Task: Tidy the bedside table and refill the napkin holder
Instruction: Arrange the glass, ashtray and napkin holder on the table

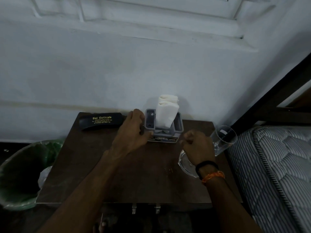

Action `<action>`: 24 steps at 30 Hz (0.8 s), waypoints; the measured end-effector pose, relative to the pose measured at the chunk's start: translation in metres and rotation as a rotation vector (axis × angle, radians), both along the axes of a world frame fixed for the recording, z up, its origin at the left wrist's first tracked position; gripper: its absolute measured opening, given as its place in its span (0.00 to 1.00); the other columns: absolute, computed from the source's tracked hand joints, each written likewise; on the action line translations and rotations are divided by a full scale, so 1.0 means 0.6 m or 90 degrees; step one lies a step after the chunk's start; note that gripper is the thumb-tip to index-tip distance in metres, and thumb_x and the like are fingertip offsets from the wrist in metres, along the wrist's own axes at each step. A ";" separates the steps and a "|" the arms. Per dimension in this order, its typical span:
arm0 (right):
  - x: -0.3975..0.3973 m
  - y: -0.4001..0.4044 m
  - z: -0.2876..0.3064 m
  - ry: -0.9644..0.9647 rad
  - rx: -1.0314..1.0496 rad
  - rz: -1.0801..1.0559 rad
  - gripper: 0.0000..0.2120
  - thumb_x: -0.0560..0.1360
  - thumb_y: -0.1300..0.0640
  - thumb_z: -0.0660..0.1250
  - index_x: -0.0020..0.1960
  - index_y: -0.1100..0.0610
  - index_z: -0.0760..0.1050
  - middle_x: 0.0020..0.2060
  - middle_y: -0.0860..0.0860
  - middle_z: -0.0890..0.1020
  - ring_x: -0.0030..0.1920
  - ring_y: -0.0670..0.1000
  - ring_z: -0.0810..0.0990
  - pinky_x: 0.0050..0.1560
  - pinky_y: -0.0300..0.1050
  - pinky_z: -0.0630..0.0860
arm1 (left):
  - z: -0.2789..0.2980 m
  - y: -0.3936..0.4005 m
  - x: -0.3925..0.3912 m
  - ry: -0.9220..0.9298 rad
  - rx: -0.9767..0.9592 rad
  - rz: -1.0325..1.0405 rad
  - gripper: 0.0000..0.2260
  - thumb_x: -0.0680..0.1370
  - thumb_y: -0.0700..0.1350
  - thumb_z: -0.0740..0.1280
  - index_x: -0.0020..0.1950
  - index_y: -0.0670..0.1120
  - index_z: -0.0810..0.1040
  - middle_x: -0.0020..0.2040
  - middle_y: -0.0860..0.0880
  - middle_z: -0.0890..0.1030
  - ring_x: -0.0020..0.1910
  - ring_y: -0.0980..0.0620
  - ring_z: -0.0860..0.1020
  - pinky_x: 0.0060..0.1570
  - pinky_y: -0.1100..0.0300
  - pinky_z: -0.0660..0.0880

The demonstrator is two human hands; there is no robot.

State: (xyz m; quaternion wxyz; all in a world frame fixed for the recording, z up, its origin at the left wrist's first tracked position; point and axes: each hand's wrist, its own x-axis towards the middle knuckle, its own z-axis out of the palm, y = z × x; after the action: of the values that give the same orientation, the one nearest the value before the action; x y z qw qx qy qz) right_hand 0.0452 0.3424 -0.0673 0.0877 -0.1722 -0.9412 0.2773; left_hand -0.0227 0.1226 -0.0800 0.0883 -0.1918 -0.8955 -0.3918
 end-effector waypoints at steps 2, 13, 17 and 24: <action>0.017 0.015 0.009 -0.046 0.035 0.020 0.05 0.72 0.57 0.71 0.39 0.50 0.79 0.36 0.44 0.80 0.42 0.48 0.81 0.38 0.33 0.70 | 0.012 0.006 0.014 0.045 0.011 -0.006 0.13 0.72 0.47 0.74 0.47 0.46 0.70 0.41 0.52 0.73 0.38 0.54 0.73 0.33 0.59 0.73; 0.099 0.067 0.075 0.354 0.139 -0.120 0.11 0.72 0.50 0.71 0.46 0.57 0.77 0.41 0.51 0.81 0.42 0.50 0.78 0.48 0.41 0.71 | 0.000 0.096 0.082 -0.177 -0.184 -0.266 0.19 0.73 0.55 0.72 0.61 0.50 0.75 0.57 0.53 0.77 0.51 0.56 0.76 0.49 0.62 0.74; 0.090 0.105 0.052 0.207 0.120 -0.198 0.39 0.64 0.36 0.73 0.66 0.58 0.69 0.63 0.59 0.75 0.66 0.59 0.70 0.69 0.54 0.61 | -0.015 0.123 0.090 -0.158 -0.201 -0.260 0.36 0.71 0.60 0.72 0.74 0.49 0.64 0.72 0.48 0.70 0.68 0.49 0.70 0.65 0.52 0.71; 0.067 0.124 0.013 0.137 -0.079 -0.203 0.60 0.59 0.39 0.80 0.78 0.56 0.50 0.76 0.57 0.61 0.75 0.57 0.61 0.72 0.52 0.60 | -0.048 0.154 0.091 -0.170 -0.196 -0.263 0.47 0.65 0.65 0.74 0.77 0.46 0.59 0.73 0.46 0.67 0.71 0.46 0.67 0.69 0.49 0.68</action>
State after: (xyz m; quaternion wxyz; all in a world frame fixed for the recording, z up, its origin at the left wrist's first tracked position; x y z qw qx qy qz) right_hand 0.0853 0.4170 -0.0594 0.2195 -0.2937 -0.8681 0.3344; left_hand 0.0319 0.2150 -0.1087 -0.1423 -0.3279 -0.8901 -0.2827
